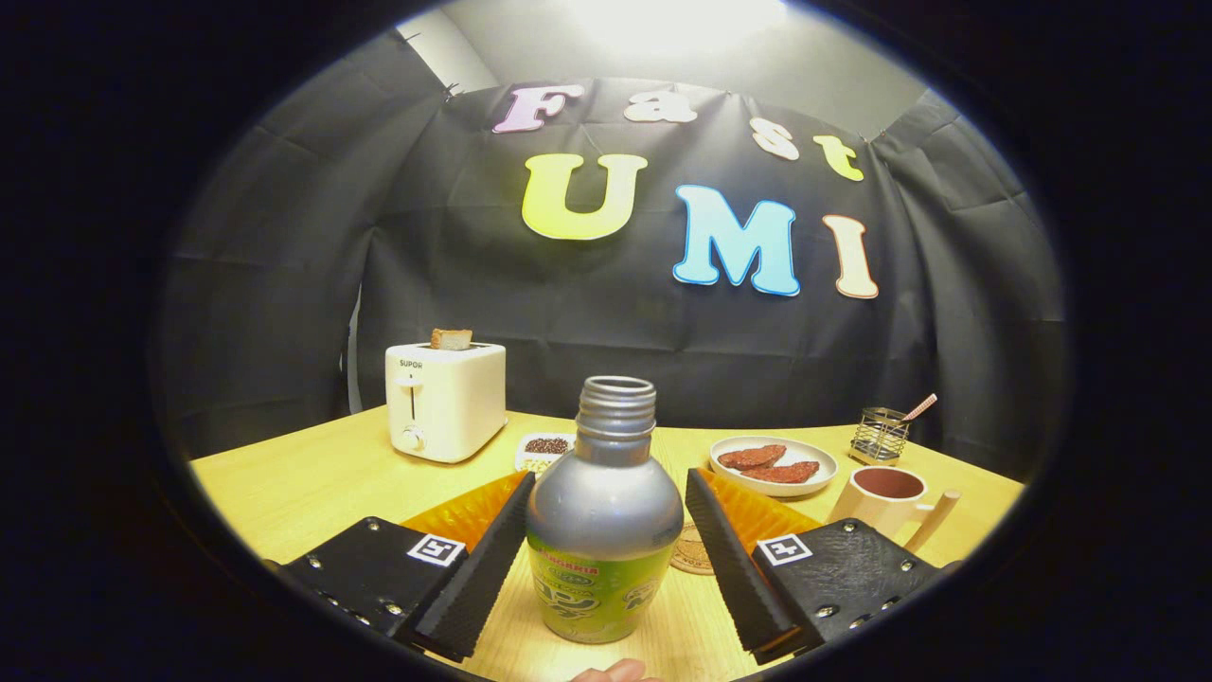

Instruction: Take the bottle from table, then pour the juice into the cup, finally place the bottle on the coaster

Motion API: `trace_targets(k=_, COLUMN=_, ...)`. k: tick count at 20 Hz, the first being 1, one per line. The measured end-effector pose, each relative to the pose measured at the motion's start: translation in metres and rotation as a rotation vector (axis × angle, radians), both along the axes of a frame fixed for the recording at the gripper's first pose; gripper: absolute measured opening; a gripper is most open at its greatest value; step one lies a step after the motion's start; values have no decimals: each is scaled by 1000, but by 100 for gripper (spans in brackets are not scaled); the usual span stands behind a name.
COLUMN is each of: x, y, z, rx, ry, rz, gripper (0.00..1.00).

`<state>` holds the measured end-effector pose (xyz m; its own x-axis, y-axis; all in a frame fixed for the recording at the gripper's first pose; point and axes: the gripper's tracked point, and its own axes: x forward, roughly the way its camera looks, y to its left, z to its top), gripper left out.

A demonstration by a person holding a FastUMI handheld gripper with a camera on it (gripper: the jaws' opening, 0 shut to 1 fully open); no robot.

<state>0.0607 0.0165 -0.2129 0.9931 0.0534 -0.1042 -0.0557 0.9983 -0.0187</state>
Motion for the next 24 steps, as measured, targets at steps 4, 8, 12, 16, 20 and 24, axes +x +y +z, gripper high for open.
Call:
trace_targets(k=4, x=-1, y=4, z=-1, rx=17, ry=1, rz=8, gripper=90)
trace_targets(k=8, x=-2, y=-3, z=3, rx=62, ry=5, rz=8, gripper=79)
trace_targets(k=12, x=-7, y=-36, z=32, rx=148, ry=-48, rz=-45, gripper=79)
trace_targets(k=16, x=7, y=-72, z=45, rx=338, ry=-51, rz=-102, gripper=79)
trace_targets(k=20, x=27, y=-85, z=38, rx=479, ry=4, rz=-123, gripper=78)
trace_targets(k=24, x=32, y=-97, z=39, rx=622, ry=5, rz=-109, gripper=78)
